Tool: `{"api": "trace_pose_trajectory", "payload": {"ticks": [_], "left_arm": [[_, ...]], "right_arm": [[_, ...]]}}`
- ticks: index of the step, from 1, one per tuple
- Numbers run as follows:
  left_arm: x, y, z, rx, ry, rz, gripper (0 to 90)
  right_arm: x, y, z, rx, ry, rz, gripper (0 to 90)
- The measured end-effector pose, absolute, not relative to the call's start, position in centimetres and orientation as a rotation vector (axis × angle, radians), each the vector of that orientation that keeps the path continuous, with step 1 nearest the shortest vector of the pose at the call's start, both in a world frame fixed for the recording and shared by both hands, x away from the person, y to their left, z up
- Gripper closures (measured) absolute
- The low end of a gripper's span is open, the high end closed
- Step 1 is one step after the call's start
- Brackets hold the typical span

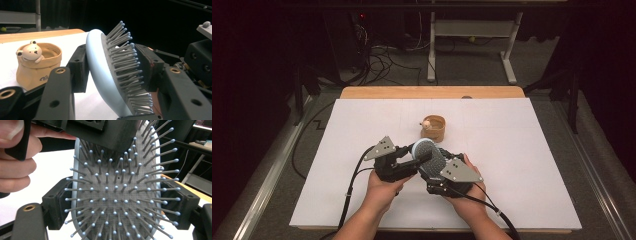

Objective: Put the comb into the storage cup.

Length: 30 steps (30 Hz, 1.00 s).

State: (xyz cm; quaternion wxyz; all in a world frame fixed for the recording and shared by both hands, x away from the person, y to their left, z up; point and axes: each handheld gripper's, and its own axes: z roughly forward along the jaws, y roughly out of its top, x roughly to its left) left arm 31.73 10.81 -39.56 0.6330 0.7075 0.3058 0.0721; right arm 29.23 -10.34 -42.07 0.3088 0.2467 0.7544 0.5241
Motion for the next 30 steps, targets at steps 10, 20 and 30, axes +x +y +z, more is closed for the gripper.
{"api": "trace_pose_trajectory", "payload": {"ticks": [10,20,30], "left_arm": [[31.68,10.86,-39.51,1.616,0.714,0.168,53.2],[31.50,10.92,-39.29,1.588,0.719,0.151,55.9],[30.96,10.85,-38.75,1.580,0.676,0.178,57.6]], "right_arm": [[29.24,-10.30,-42.07,0.649,1.994,1.383,20.4],[29.09,-10.26,-41.96,0.641,1.980,1.379,20.3],[28.63,-10.06,-41.72,0.619,1.933,1.373,20.1]]}}
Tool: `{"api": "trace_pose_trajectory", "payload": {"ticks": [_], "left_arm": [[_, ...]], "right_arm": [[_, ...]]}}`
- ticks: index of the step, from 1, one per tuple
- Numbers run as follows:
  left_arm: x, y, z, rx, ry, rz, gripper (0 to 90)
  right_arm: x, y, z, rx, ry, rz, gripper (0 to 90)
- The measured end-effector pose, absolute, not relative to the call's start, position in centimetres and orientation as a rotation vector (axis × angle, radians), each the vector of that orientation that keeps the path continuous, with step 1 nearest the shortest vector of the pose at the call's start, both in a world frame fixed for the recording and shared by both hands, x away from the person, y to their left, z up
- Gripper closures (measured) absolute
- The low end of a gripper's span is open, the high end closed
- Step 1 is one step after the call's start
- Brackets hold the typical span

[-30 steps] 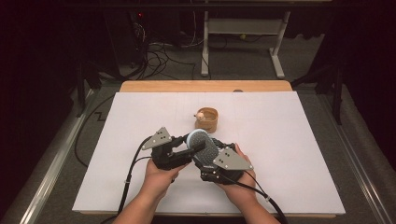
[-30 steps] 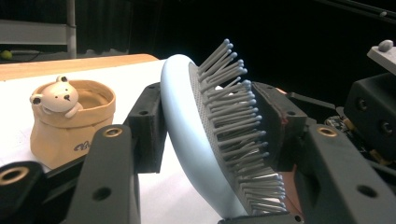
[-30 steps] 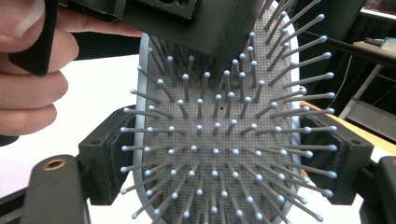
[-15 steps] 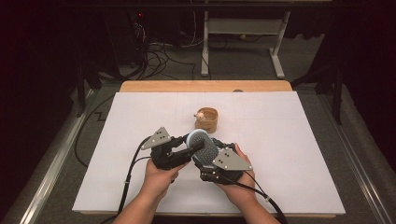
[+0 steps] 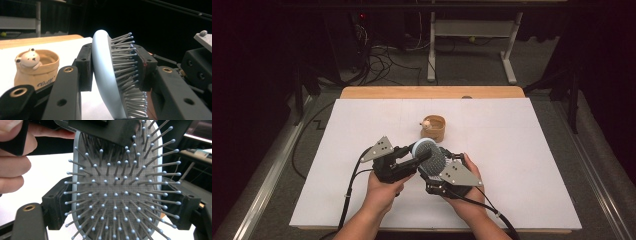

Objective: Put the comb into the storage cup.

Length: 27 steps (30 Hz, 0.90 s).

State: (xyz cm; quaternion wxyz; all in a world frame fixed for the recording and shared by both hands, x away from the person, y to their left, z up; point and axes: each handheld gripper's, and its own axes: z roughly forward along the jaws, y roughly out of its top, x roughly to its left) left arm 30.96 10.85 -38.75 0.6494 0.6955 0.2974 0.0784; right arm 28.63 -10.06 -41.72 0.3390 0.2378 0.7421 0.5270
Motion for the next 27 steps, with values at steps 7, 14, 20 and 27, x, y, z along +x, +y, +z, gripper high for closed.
{"api": "trace_pose_trajectory", "payload": {"ticks": [7,14,20,27], "left_arm": [[30.7,11.0,-38.4,1.568,0.665,0.205,58.4],[30.6,11.4,-38.1,1.554,0.664,0.233,58.7],[30.6,11.9,-37.8,1.541,0.669,0.259,58.7],[30.5,12.7,-37.2,1.517,0.677,0.302,58.7]], "right_arm": [[28.7,-10.2,-41.5,0.645,1.948,1.420,17.9],[29.2,-10.4,-41.8,0.658,1.984,1.451,16.1],[29.2,-10.5,-41.7,0.660,1.977,1.469,15.8],[29.4,-10.5,-41.8,0.697,1.991,1.453,3.6]]}}
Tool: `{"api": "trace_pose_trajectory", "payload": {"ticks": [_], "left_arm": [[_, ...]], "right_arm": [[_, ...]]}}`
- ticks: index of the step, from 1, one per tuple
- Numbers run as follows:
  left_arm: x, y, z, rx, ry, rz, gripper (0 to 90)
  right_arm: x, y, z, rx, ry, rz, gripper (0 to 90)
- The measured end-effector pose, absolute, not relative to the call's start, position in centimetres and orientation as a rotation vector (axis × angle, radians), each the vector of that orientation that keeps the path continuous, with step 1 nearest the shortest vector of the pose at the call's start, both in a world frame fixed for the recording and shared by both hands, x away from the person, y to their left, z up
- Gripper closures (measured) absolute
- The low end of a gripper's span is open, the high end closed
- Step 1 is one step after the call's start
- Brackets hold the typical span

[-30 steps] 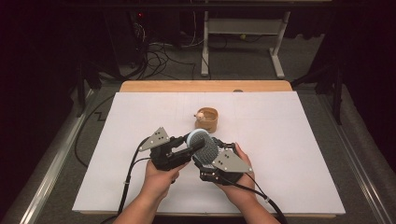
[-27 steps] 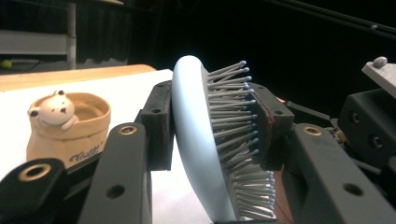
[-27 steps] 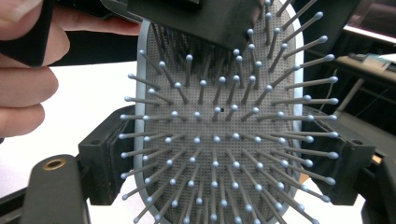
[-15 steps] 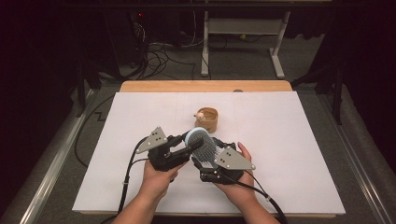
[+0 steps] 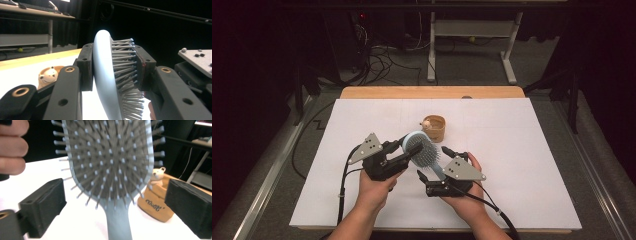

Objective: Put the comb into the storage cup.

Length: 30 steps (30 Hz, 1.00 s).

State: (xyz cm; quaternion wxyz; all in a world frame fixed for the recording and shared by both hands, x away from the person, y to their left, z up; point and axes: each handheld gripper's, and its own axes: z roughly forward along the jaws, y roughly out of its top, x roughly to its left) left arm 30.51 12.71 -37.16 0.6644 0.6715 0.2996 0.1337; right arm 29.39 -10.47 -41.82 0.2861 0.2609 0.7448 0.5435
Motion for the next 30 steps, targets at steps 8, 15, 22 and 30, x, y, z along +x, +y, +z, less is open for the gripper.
{"api": "trace_pose_trajectory", "payload": {"ticks": [8,15,22,30], "left_arm": [[30.6,13.3,-37.0,1.511,0.687,0.344,58.7],[30.7,14.0,-36.9,1.504,0.696,0.379,58.7],[30.6,14.6,-36.7,1.494,0.707,0.424,58.7],[30.4,15.0,-36.6,1.504,0.707,0.476,58.6]], "right_arm": [[29.5,-10.3,-42.0,0.692,2.019,1.453,0.2],[29.6,-10.8,-41.9,0.710,2.014,1.453,0.2],[29.9,-11.8,-42.0,0.722,2.018,1.447,0.3],[30.4,-13.6,-42.3,0.762,2.013,1.431,0.3]]}}
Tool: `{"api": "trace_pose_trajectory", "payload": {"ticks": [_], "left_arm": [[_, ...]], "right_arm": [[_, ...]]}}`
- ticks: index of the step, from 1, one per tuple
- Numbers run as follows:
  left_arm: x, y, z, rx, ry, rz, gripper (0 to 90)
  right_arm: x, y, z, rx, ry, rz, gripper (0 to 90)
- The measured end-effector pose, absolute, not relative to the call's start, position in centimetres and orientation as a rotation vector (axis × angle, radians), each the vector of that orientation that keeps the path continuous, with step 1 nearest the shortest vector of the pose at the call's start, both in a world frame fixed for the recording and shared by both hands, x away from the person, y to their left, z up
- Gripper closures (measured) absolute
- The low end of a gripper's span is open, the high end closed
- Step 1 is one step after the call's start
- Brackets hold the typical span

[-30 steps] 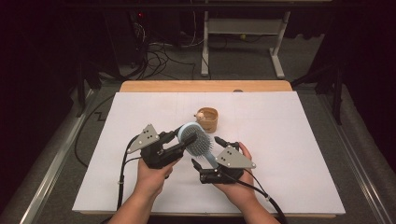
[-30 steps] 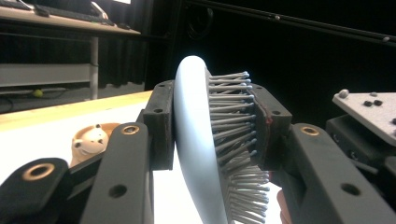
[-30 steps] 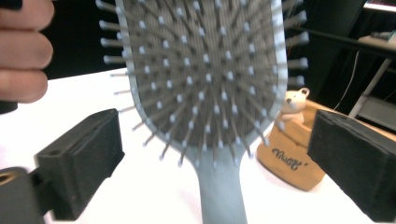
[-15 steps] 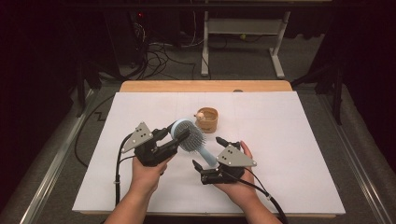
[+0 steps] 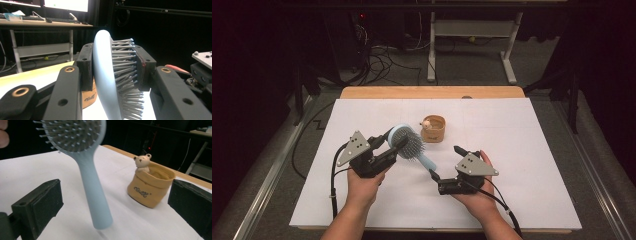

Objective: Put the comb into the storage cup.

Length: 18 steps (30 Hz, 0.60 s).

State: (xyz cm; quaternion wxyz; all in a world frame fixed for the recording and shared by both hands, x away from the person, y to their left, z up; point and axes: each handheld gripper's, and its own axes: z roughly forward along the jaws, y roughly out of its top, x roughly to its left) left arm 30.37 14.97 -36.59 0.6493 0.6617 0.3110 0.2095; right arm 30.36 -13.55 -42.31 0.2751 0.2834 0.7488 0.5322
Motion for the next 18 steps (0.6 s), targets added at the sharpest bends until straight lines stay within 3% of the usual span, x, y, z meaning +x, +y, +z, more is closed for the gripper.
{"api": "trace_pose_trajectory", "payload": {"ticks": [18], "left_arm": [[30.1,16.7,-36.5,1.511,0.727,0.558,58.4]], "right_arm": [[31.1,-18.9,-43.0,0.907,1.949,1.362,0.3]]}}
